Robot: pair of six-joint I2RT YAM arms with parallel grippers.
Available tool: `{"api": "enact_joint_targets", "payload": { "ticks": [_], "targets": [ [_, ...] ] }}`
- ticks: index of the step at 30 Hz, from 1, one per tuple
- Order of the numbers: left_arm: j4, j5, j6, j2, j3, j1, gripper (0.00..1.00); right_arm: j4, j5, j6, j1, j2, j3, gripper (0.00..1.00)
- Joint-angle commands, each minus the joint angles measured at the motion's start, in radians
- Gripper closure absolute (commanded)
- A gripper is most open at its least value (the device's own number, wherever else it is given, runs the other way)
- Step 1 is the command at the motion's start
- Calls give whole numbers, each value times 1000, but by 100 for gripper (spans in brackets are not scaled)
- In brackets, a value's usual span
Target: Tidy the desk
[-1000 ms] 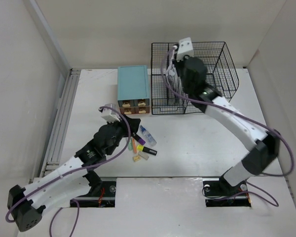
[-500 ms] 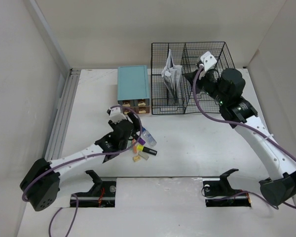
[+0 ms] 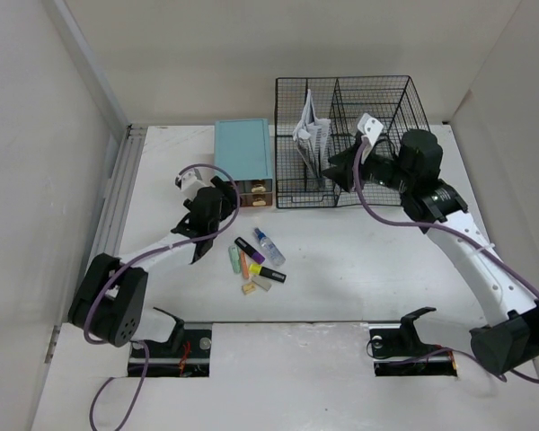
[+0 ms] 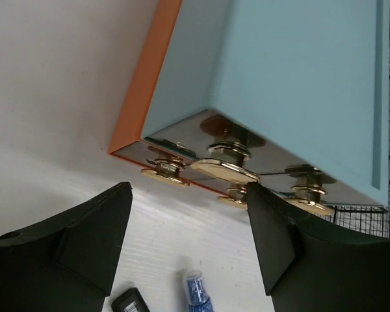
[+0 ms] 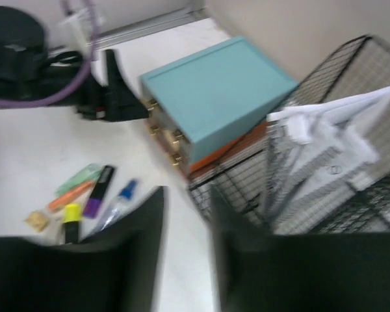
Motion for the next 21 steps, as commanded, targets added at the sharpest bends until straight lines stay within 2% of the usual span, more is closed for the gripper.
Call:
{"api": "enact_joint_targets", "payload": {
  "ticks": [1,3,4,10,15,21],
  "targets": [
    [119,132,-14,46,56,38,31,-21,-181,-56,-2,-10,10,53],
    [131,158,-5,71,82,38,31,-55,-194,-76,-2,11,20,28],
    [131,158,-5,97,93,47,31,-66,-194,-76,-2,23,33,27],
    [161,181,-5,135,107,67,34,-66,-203,-85,-2,33,22,32],
    [182,203,-14,30,56,58,43,-66,-203,-96,-2,43,22,32],
    [159,181,-11,-10,48,67,44,-66,-203,-96,-2,52,22,32]
  ]
}}
